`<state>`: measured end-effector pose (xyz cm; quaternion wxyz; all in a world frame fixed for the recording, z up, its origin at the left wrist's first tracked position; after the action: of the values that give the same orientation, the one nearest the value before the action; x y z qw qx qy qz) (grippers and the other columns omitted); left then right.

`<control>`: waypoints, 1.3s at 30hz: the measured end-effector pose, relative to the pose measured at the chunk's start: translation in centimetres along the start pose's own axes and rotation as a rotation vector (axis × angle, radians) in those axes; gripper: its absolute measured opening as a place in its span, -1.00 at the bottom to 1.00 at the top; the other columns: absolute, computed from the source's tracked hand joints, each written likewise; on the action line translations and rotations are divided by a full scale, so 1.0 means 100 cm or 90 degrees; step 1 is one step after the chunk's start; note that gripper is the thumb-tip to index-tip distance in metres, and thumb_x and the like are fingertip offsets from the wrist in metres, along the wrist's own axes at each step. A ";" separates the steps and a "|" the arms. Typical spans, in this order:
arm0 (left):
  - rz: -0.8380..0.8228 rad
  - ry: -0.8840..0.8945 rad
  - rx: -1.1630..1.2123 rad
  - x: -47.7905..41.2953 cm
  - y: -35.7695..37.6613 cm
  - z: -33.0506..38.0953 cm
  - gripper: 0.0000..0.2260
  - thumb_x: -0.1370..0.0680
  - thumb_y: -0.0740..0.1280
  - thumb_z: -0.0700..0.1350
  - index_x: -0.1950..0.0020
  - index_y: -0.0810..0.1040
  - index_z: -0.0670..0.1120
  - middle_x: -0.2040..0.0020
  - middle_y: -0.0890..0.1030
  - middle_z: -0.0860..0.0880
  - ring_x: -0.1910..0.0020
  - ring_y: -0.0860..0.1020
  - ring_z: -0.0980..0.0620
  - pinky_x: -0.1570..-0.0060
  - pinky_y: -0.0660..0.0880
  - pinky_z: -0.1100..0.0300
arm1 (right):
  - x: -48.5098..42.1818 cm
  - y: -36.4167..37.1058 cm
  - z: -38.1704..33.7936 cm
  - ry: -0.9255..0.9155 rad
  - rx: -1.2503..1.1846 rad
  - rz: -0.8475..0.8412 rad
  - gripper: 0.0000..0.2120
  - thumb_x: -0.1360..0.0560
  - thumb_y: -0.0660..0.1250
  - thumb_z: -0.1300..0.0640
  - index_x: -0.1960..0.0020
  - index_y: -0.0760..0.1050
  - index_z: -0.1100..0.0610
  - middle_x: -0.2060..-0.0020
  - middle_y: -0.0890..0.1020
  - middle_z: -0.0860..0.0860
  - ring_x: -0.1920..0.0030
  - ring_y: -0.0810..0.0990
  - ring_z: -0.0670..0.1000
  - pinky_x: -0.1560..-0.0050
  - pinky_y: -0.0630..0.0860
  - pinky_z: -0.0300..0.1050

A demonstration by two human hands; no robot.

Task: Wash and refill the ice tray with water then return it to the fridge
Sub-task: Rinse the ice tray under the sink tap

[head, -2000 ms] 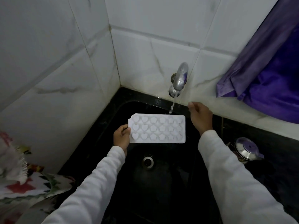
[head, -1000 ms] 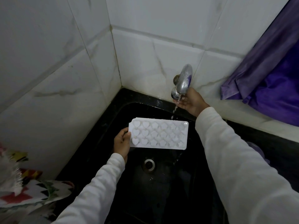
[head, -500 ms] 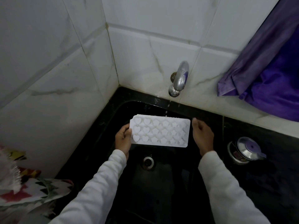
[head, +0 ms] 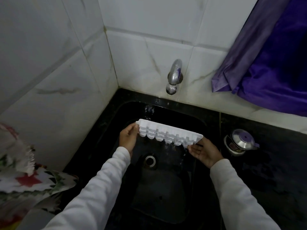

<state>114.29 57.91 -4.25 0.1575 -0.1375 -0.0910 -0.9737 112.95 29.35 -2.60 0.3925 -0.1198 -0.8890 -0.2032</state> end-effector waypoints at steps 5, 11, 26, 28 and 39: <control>-0.012 -0.168 0.256 0.012 0.001 0.020 -0.68 -0.68 0.23 -0.04 -0.34 0.53 -0.19 -0.06 0.67 -0.10 -0.06 0.63 -0.02 -0.10 0.56 0.11 | 0.017 0.003 -0.020 -0.159 0.168 -0.013 -0.81 -0.55 0.35 0.26 -0.16 0.56 0.21 0.01 0.69 0.13 0.07 0.69 0.08 0.13 0.66 -0.09; -0.061 0.011 -0.047 0.011 -0.012 0.033 -0.68 -0.64 0.29 -0.27 -0.36 0.53 -0.04 -0.09 0.71 -0.07 -0.08 0.68 -0.02 -0.12 0.63 0.02 | 0.028 -0.002 -0.028 -0.439 0.341 0.008 -0.72 -0.53 0.40 0.31 -0.21 0.57 0.09 -0.02 0.73 0.05 -0.01 0.70 -0.02 -0.05 0.61 -0.13; -0.013 0.301 -0.408 0.023 -0.014 0.034 -0.96 -0.56 0.40 -0.24 0.02 0.64 -0.13 0.16 0.66 0.07 0.17 0.62 0.32 0.06 0.48 0.49 | 0.034 -0.007 -0.004 -0.734 0.609 0.228 -0.88 -0.49 0.39 0.35 0.01 0.58 0.19 0.24 0.68 0.06 0.18 0.64 -0.02 0.16 0.32 -0.52; -0.020 0.282 -0.404 0.027 -0.017 0.030 -0.92 -0.57 0.39 -0.24 -0.01 0.64 -0.09 0.15 0.66 0.09 0.12 0.63 0.27 0.00 0.52 0.42 | 0.037 -0.004 -0.002 -0.728 0.607 0.211 -0.87 -0.49 0.38 0.36 0.03 0.59 0.17 0.25 0.68 0.07 0.17 0.66 0.02 0.17 0.34 -0.54; 0.021 0.373 -0.391 0.035 -0.023 0.036 -0.91 -0.58 0.37 -0.26 -0.04 0.65 -0.14 0.15 0.67 0.03 0.17 0.61 0.23 0.07 0.41 0.54 | 0.057 0.009 -0.008 -0.849 0.532 0.262 -0.88 -0.55 0.35 0.36 -0.04 0.60 0.24 0.17 0.62 -0.03 0.15 0.58 -0.12 0.05 0.30 -0.60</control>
<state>111.19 59.84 -0.08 0.1439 0.1029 0.2544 -0.9508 110.00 30.09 2.36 -0.1780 -0.2204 -0.8984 0.3355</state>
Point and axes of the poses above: each hand's wrist, its own x-axis away from the middle knuckle, its own y-axis out of the palm, z = x × y, the point moved 2 cm from there along -x, towards the middle knuckle
